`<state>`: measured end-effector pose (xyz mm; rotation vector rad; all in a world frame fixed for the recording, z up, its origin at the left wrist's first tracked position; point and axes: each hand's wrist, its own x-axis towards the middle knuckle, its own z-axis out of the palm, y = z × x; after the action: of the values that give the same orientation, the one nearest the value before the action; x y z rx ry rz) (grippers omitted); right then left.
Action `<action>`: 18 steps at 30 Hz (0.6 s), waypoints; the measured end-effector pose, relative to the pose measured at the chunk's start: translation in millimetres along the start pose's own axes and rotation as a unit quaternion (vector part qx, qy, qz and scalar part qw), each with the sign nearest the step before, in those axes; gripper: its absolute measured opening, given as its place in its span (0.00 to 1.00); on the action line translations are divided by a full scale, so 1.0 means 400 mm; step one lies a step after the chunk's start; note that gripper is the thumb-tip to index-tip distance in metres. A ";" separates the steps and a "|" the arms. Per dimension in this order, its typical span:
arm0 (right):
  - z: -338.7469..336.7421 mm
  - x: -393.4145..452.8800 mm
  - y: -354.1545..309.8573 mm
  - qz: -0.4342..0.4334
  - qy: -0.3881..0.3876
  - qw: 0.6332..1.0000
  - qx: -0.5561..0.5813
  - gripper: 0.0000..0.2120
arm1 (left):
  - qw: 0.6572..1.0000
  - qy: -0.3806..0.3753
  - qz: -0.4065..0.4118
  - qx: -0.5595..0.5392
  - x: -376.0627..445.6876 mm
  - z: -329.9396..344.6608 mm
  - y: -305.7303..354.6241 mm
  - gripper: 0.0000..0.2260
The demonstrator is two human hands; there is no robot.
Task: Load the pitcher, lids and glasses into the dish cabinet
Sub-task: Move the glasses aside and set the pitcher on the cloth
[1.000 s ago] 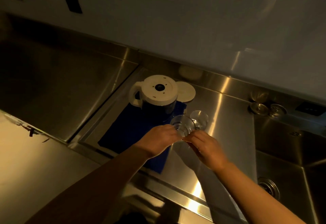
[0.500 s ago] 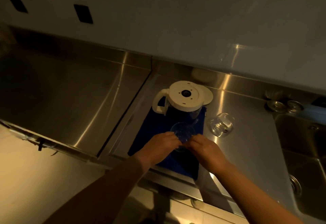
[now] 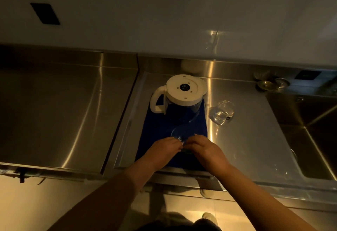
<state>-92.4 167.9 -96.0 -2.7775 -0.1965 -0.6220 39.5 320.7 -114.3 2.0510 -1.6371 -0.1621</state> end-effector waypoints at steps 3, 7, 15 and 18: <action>0.021 -0.006 -0.008 0.071 -0.010 0.997 -0.013 0.20 | 1.000 -0.020 -0.004 0.011 -0.017 -0.010 -0.015 0.05; 0.062 -0.010 -0.016 0.159 -0.085 0.983 0.038 0.38 | 0.999 -0.039 0.007 0.032 -0.031 -0.013 -0.029 0.10; 0.130 0.011 -0.035 0.237 -0.092 0.965 0.067 0.43 | 0.990 -0.073 -0.004 0.118 -0.035 -0.006 -0.029 0.40; 0.152 0.010 -0.033 0.229 -0.112 0.966 0.039 0.42 | 0.984 -0.091 -0.024 0.148 -0.041 -0.016 -0.047 0.38</action>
<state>-67.3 199.2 -143.6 -2.6722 0.3608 -0.1788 54.1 340.9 -120.9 2.3593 -1.8129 -0.1325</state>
